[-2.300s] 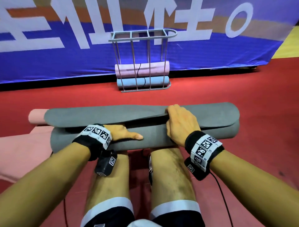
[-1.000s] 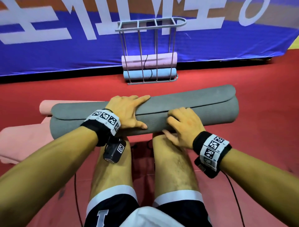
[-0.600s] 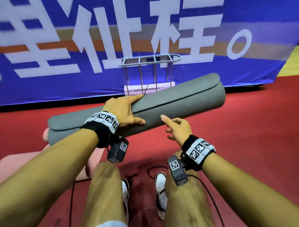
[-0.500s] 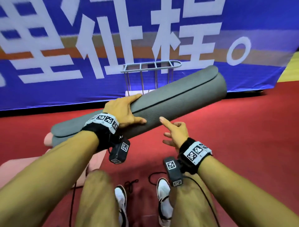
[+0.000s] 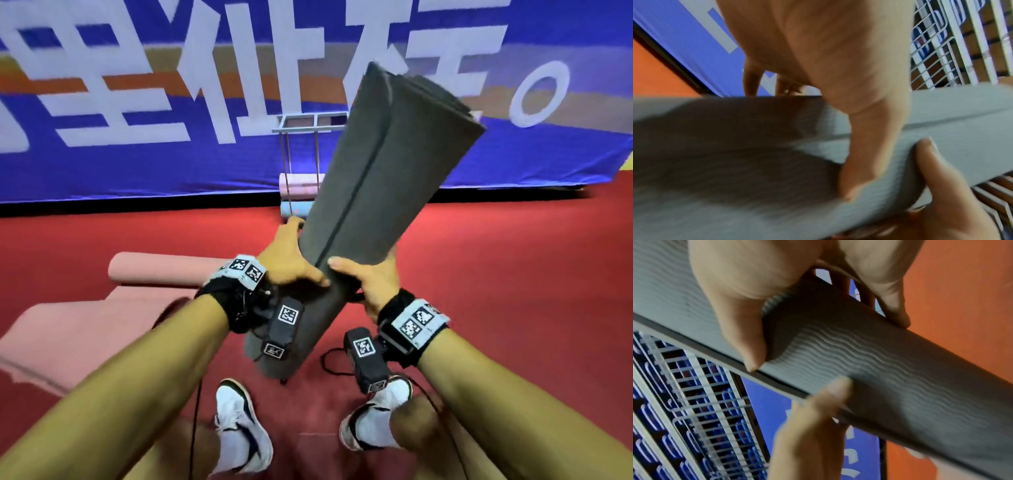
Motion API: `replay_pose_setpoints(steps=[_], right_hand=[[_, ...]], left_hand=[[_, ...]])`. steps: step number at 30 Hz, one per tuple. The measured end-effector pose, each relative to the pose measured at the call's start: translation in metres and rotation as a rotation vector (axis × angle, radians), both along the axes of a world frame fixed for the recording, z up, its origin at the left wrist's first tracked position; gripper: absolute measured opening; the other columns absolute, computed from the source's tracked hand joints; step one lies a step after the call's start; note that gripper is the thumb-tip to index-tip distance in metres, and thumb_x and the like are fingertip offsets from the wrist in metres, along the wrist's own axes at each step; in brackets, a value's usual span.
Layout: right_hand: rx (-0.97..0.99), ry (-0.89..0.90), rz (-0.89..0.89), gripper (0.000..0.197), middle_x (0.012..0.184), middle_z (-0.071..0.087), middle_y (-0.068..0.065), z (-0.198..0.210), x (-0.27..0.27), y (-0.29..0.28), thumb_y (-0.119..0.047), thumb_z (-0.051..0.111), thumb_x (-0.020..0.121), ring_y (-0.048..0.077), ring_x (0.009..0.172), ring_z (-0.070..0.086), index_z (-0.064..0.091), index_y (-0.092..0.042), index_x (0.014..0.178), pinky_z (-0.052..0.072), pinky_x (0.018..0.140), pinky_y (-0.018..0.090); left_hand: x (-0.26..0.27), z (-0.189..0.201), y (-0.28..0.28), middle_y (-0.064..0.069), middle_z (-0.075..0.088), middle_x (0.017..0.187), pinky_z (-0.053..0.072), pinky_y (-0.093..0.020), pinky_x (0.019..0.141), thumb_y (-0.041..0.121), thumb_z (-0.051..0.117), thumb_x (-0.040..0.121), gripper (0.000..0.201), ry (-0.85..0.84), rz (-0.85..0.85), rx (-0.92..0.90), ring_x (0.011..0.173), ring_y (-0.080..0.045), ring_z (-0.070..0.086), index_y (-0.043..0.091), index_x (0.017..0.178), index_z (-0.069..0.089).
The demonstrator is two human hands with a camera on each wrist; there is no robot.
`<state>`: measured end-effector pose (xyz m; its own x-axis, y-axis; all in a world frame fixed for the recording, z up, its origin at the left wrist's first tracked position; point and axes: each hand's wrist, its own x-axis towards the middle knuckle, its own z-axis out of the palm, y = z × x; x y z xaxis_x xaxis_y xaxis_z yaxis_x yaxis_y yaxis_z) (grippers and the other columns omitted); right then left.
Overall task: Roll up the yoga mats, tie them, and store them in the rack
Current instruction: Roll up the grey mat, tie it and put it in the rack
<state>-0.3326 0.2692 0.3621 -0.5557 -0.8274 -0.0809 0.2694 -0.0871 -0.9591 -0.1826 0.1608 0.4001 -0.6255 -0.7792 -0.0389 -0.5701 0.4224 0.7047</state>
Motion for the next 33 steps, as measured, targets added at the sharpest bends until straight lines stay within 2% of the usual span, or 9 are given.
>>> replay_pose_setpoints(steps=[3,7,9,13,17,22,26,29,33], right_hand=[[-0.015,0.172,0.040,0.118,0.122,0.068,0.014,-0.038,0.007,0.001,-0.028,0.106,0.032,0.028,0.112,0.068,0.046,-0.002,0.131,0.057,0.093,0.047],[0.055,0.353,0.198,0.129,0.131,0.061,0.008,-0.074,0.014,0.002,-0.028,0.105,0.031,0.019,0.120,0.063,0.037,-0.007,0.139,0.054,0.099,0.043],[0.108,0.385,0.288,0.134,0.135,0.056,0.001,-0.083,0.017,0.005,-0.031,0.103,0.033,0.013,0.124,0.058,0.028,-0.011,0.143,0.053,0.101,0.038],[0.251,0.469,0.486,0.120,0.129,0.046,-0.016,-0.088,0.017,0.008,-0.026,0.101,0.044,0.009,0.127,0.050,0.025,-0.023,0.137,0.047,0.105,0.035],[0.083,0.595,0.261,0.124,0.139,0.050,-0.006,-0.065,0.015,-0.003,-0.039,0.102,0.040,0.008,0.130,0.051,0.028,-0.029,0.139,0.045,0.110,0.039],[-0.181,1.072,-0.006,0.140,0.163,0.008,0.020,-0.018,0.015,-0.024,-0.044,0.101,0.043,0.026,0.151,0.019,0.019,-0.015,0.154,0.018,0.121,0.017],[-0.014,1.390,0.214,0.086,0.124,0.064,0.011,-0.031,0.012,-0.052,-0.068,0.083,0.052,0.040,0.131,0.049,0.071,-0.007,0.112,0.035,0.115,0.050],[0.224,1.412,0.338,0.067,0.098,0.066,0.005,-0.057,0.019,-0.048,-0.067,0.084,0.059,0.039,0.133,0.042,0.066,-0.010,0.089,0.042,0.108,0.047],[0.371,1.433,0.416,0.066,0.111,0.062,0.000,-0.044,0.033,-0.056,-0.071,0.079,0.066,0.029,0.143,0.029,0.058,-0.016,0.097,0.046,0.101,0.045]], left_hand=[[0.018,-0.044,0.011,0.001,0.048,0.121,0.046,-0.009,0.082,0.009,0.099,0.051,0.117,0.085,0.004,0.042,0.104,-0.012,0.056,0.008,0.138,0.021],[0.043,-0.098,0.020,0.010,0.056,0.131,0.050,-0.034,0.100,0.042,0.098,0.034,0.136,0.142,0.071,0.101,0.116,-0.012,0.060,0.020,0.147,0.025],[0.051,-0.115,0.026,0.012,0.057,0.132,0.049,-0.031,0.101,0.051,0.093,0.028,0.138,0.144,0.151,0.162,0.117,-0.011,0.060,0.020,0.148,0.034],[0.066,-0.156,0.036,0.026,0.057,0.126,0.050,-0.026,0.098,0.037,0.102,0.034,0.131,0.223,0.209,0.183,0.114,0.007,0.057,0.030,0.146,0.033],[0.070,-0.186,0.032,0.022,0.061,0.125,0.050,-0.030,0.099,0.034,0.101,0.031,0.130,0.219,0.286,0.247,0.115,-0.005,0.061,0.034,0.145,0.038],[0.062,-0.215,0.022,0.022,0.060,0.125,0.049,-0.031,0.100,0.038,0.101,0.031,0.133,0.168,0.286,0.314,0.114,-0.009,0.059,0.045,0.145,0.033],[0.058,-0.246,0.019,0.013,0.060,0.130,0.048,-0.035,0.100,0.032,0.101,0.034,0.134,0.145,0.271,0.406,0.118,-0.016,0.057,0.040,0.149,0.031],[0.062,-0.262,0.024,0.008,0.065,0.117,0.053,-0.034,0.092,0.020,0.101,0.038,0.120,0.108,0.262,0.451,0.110,-0.023,0.063,0.031,0.141,0.041],[0.060,-0.251,0.024,0.009,0.065,0.099,0.050,-0.013,0.068,0.008,0.086,0.058,0.082,0.172,0.334,0.453,0.085,-0.008,0.065,0.020,0.130,0.049]])
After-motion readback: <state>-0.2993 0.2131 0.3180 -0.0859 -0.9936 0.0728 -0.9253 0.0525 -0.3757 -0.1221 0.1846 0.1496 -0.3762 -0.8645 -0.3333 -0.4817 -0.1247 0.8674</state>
